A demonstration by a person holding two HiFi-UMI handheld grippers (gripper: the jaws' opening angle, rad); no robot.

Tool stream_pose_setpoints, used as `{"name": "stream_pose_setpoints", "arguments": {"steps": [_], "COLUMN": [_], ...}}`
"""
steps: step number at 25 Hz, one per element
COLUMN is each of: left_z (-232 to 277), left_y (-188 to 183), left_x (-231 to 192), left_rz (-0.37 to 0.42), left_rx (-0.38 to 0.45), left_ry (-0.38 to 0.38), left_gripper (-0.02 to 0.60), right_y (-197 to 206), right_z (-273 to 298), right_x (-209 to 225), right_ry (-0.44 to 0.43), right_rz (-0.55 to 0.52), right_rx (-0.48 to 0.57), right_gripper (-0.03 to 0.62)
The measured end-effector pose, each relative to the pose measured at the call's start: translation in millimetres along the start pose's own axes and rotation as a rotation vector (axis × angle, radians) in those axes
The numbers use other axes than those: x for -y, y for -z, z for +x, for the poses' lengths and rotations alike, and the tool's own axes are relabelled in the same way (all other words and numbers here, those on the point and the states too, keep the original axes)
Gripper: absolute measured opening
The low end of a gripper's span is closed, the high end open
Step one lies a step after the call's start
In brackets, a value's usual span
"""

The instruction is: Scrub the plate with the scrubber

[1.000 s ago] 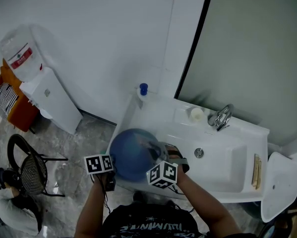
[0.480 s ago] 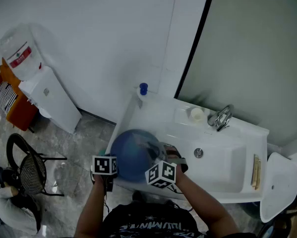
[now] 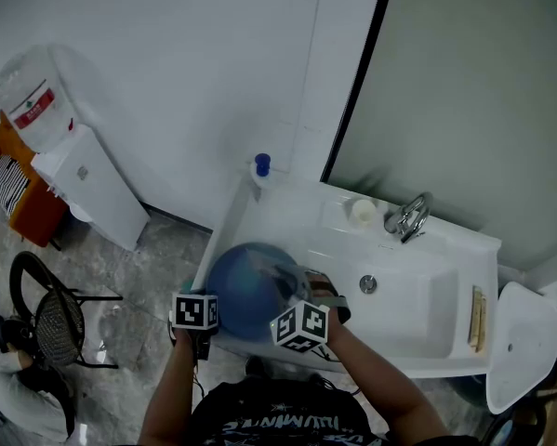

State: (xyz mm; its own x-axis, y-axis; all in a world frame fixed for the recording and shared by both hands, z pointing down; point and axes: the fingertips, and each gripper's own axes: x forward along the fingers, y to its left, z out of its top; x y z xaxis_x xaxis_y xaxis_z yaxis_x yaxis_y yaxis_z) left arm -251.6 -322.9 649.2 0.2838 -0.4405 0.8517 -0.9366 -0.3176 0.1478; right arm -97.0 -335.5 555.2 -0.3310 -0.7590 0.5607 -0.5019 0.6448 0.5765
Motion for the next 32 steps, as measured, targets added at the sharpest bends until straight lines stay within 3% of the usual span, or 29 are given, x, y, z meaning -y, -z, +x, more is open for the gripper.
{"name": "stream_pose_setpoints", "arguments": {"steps": [7, 16, 32], "left_z": [-23.7, -71.6, -108.8], "left_y": [-22.1, -43.0, 2.9], "left_x": [-10.5, 6.0, 73.2], "left_rz": [-0.091, -0.133, -0.249], "left_rx": [0.129, 0.308, 0.44], "left_ry": [0.014, -0.005, -0.116], "left_gripper": [0.109, 0.094, 0.018], "right_y": [2.7, -3.9, 23.2], "right_z": [-6.8, -34.2, -90.8], "right_x": [10.3, 21.5, 8.9], "right_ry": [0.016, 0.016, -0.07], "right_rz": [0.045, 0.088, 0.049], "right_rx": [0.012, 0.106, 0.212], "right_gripper": [0.074, 0.075, 0.074]}}
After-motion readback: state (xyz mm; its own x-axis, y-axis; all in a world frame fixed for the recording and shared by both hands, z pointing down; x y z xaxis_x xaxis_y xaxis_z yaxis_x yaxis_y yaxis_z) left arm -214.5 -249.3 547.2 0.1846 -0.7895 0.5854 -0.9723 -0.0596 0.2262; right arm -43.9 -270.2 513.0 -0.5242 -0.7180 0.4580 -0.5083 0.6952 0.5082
